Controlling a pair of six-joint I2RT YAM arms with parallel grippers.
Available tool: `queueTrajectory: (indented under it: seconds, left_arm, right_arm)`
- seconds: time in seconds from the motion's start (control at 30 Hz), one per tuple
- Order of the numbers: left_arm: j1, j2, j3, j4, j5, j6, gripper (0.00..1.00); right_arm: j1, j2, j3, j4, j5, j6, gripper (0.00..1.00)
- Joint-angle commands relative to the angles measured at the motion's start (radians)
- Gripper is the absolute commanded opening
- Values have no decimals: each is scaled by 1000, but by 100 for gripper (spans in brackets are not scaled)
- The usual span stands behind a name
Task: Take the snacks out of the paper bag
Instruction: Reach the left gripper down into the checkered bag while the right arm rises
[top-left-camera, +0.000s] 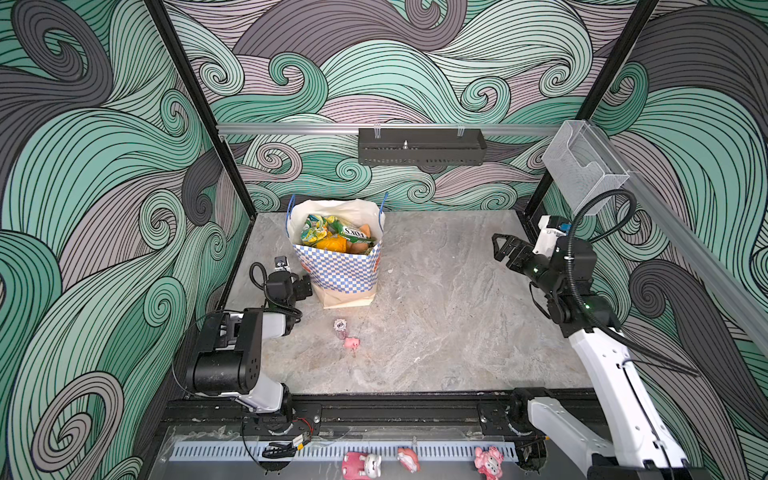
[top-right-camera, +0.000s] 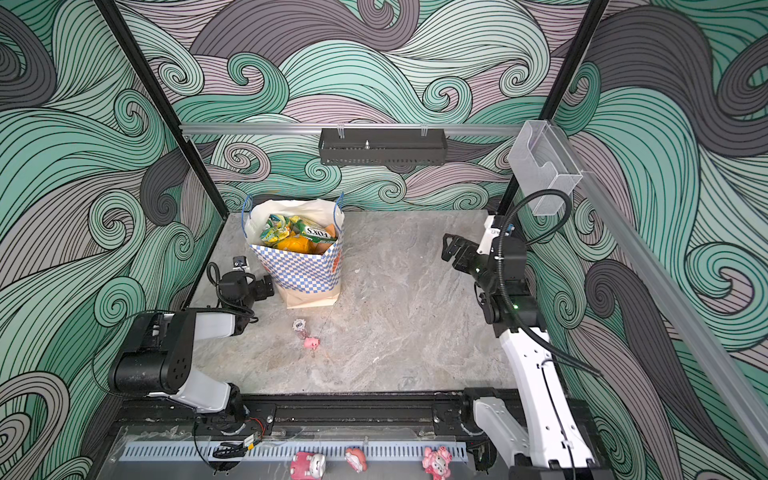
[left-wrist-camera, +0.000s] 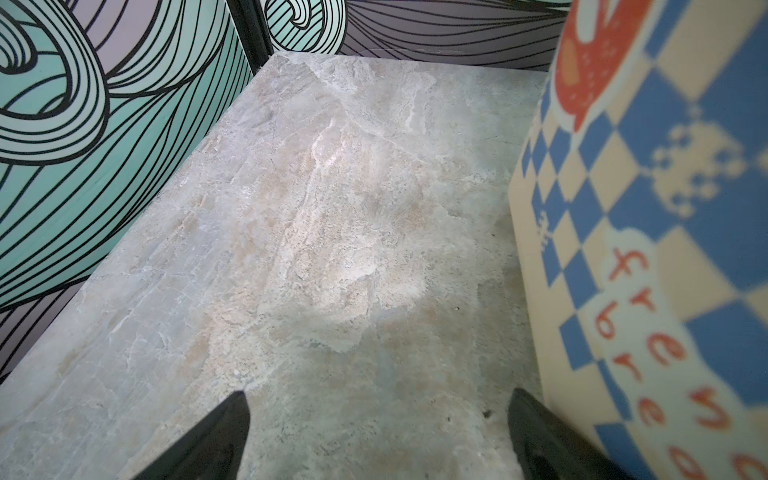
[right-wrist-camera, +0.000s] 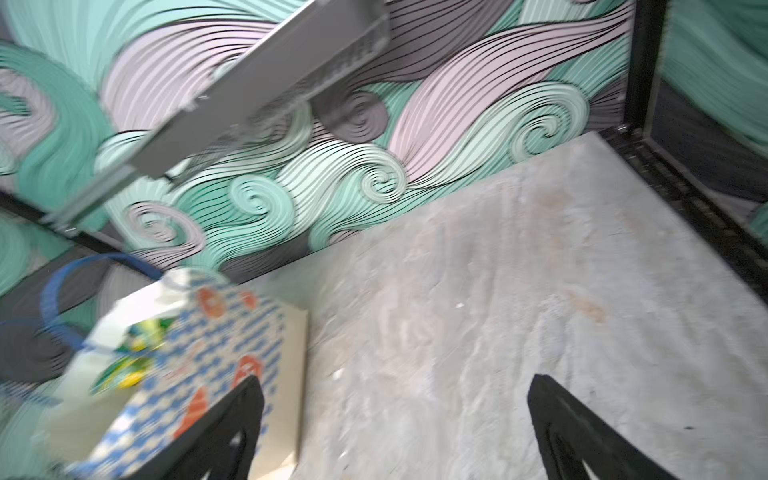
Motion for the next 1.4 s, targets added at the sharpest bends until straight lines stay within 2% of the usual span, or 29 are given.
queueTrajectory:
  seconds: [0.0,0.07,0.13,0.17,0.27,0.4,0.47,0.53,0.6,0.7,0.8,0.9,0.97,1.07,1.17,1.37]
  left_arm:
    - [3,-23,15,4,10,3,99]
    - [3,-55,40,-65,-63,-32,99]
    - [6,-104,76,-178,-201,-98,99]
    - [15,-164,89,-229,-226,-120,99]
    - [34,-322,143,-423,-208,-140,99]
    - [20,-513,272,-748,-189,-325,99]
    - [9,-587,297,-786,-58,-345,99]
    - [2,-627,329,-829,25,-460,99]
    - [-24,-627,429,-977,51,-598,99]
    - [-130,-556,635,-1185,34,-685,99]
    - [-266,-445,820,-1263,15,-702,99]
    - [-318,-307,985,-1297,99,-722,99]
    - [-358,-205,1119,-1349,122,-672,99]
    - [-406,-57,1287,-1442,71,-553,98]
    - [-431,71,1392,-1500,68,-426,97]
    - [-436,351,1683,-1762,-126,-299,98]
  right_arm:
    - [70,11,100,-394,-167,0,99]
    - [118,12,150,-486,-187,-39,99]
    - [161,19,198,-561,-192,-72,99]
    - [178,24,215,-586,-191,-80,99]
    - [217,36,265,-632,-194,-89,99]
    - [244,56,299,-605,-249,-78,99]
    - [257,78,321,-583,-275,-69,99]
    - [272,109,357,-578,-288,-64,99]
    - [286,144,397,-573,-301,-48,99]
    - [323,192,465,-562,-316,-31,99]
    - [372,224,499,-543,-286,-18,99]
    - [406,248,514,-524,-288,13,99]
    - [437,258,520,-514,-281,23,99]
    - [478,252,520,-513,-255,31,99]
    - [499,233,507,-513,-236,44,99]
    - [508,189,484,-513,-211,47,99]
